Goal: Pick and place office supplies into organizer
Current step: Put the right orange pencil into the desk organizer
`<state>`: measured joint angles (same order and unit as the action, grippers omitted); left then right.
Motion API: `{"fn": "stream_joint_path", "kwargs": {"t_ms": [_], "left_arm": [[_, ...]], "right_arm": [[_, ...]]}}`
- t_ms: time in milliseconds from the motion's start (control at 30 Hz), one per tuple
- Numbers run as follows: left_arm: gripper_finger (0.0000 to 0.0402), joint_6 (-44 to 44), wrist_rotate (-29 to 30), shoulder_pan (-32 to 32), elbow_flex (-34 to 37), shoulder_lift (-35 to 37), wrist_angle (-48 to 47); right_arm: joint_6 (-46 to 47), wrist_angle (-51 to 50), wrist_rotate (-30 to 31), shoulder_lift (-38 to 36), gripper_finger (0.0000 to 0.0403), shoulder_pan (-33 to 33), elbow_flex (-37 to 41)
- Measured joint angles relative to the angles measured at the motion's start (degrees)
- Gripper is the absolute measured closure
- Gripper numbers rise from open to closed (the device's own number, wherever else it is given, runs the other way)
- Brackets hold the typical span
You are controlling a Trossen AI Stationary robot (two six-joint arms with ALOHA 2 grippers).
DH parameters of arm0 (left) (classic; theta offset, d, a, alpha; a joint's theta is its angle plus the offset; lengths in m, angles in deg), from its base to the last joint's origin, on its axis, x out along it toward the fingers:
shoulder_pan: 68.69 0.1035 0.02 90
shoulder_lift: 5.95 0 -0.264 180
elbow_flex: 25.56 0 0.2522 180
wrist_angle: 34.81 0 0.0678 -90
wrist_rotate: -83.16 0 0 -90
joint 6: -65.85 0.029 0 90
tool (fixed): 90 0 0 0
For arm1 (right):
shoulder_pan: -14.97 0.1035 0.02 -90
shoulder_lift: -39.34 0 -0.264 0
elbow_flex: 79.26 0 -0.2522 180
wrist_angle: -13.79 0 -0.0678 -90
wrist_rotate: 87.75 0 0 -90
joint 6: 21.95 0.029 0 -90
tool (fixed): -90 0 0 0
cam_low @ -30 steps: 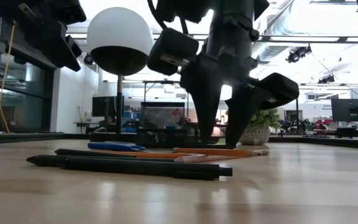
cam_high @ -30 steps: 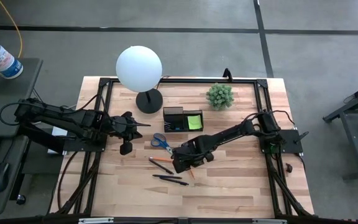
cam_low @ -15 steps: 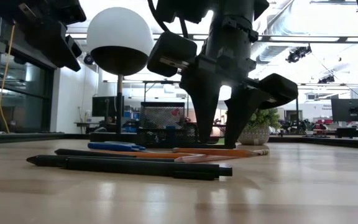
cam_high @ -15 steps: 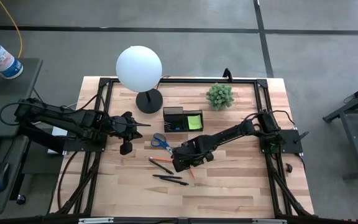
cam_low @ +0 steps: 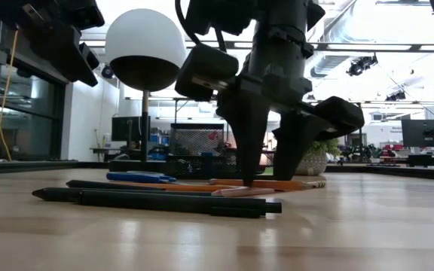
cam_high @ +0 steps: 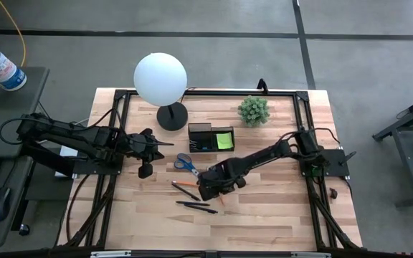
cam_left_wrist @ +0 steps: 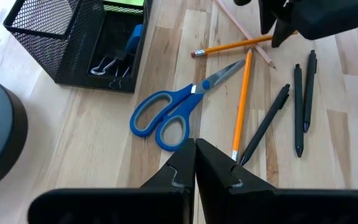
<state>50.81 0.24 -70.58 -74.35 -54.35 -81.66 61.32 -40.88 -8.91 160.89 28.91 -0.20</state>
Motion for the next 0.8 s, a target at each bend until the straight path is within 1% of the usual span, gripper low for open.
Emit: {"fn": "stream_joint_path", "kwargs": {"t_ms": [133,233,333,633,700,800], "left_arm": [[0.0401,0.0,0.0,0.0,0.0,0.0,0.0],[0.0401,0.0,0.0,0.0,0.0,0.0,0.0],[0.0401,0.0,0.0,0.0,0.0,0.0,0.0],[0.0401,0.0,0.0,0.0,0.0,0.0,0.0],[0.0401,0.0,0.0,0.0,0.0,0.0,0.0],[0.0401,0.0,0.0,0.0,0.0,0.0,0.0]], "right_arm": [[0.2,0.3,-0.2,0.4,0.0262,0.0,0.0],[0.1,0.2,-0.4,0.5,0.0272,0.0,0.0],[0.1,0.0,0.1,0.5,0.0294,0.1,0.0],[-1.3,0.0,0.6,0.5,0.0384,0.5,0.0],[-1.8,0.0,0.6,0.5,0.0393,0.5,0.0],[-2.1,0.0,0.6,0.5,0.0387,0.5,0.0]]}}
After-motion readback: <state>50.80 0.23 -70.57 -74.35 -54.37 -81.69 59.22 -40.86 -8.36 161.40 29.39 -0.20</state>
